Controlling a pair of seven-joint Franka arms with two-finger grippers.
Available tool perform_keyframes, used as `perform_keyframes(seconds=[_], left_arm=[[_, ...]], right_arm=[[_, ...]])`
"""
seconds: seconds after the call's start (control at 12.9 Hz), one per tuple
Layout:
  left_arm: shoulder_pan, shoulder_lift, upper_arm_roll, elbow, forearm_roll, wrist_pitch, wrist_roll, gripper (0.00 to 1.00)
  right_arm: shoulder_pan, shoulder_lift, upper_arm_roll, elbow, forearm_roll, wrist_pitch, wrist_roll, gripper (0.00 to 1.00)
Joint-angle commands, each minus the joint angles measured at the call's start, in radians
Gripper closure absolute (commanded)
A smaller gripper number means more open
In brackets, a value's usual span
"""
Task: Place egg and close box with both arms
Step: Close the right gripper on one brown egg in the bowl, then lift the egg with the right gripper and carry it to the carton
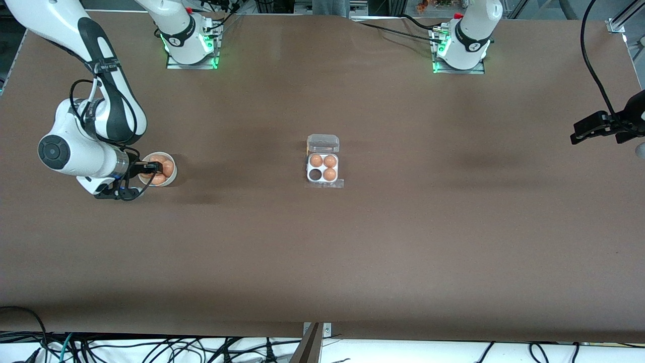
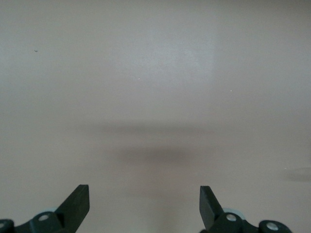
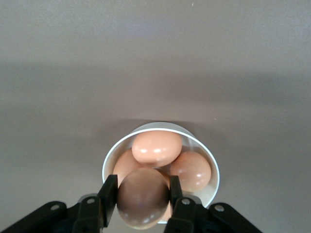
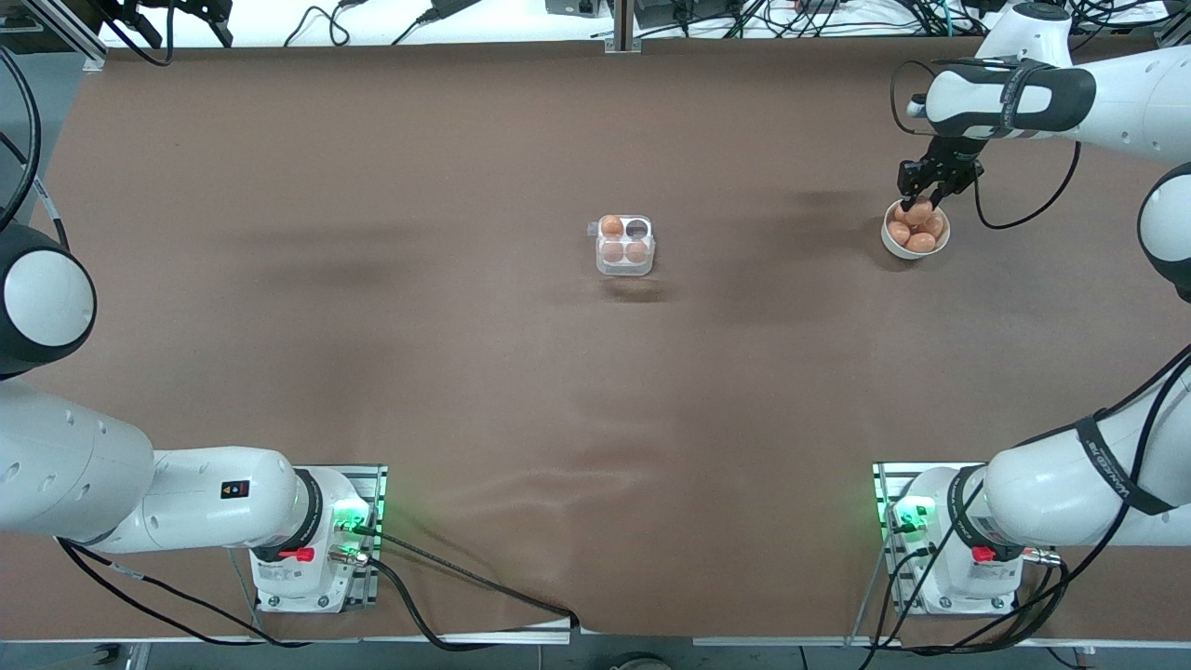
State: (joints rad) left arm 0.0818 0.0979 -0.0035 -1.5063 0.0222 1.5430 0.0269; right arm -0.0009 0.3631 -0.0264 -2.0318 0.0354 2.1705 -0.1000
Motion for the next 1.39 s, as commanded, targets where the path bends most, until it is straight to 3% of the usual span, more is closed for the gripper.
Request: perform_keyframes(seconds=[0.0, 0.46, 1.0, 1.31], left_arm=[[-0.001, 0.002, 0.004, 0.017, -0.008, -0.02, 0.022, 0.0], [0.003, 0.003, 0.005, 0.018, -0.005, -0.018, 0.024, 0.0], [0.006, 0.002, 0.005, 0.02, -0.005, -0.018, 0.024, 0.0], [0.009, 0.002, 0.005, 0.02, -0.005, -0.018, 0.025, 0.0]], right_arm=[[0.013, 0.013, 0.0, 0.045, 0.018, -0.04, -0.021, 0.91], [0.067, 0.034, 0.0, 0.137, 0.018, -0.11, -0.004, 0.92], [0.266, 0.1, 0.0, 0.376, 0.021, -0.313, 0.182, 0.92], [0.401, 0.166, 0.0, 0.464, 0.13, -0.316, 0.346, 0.92]])
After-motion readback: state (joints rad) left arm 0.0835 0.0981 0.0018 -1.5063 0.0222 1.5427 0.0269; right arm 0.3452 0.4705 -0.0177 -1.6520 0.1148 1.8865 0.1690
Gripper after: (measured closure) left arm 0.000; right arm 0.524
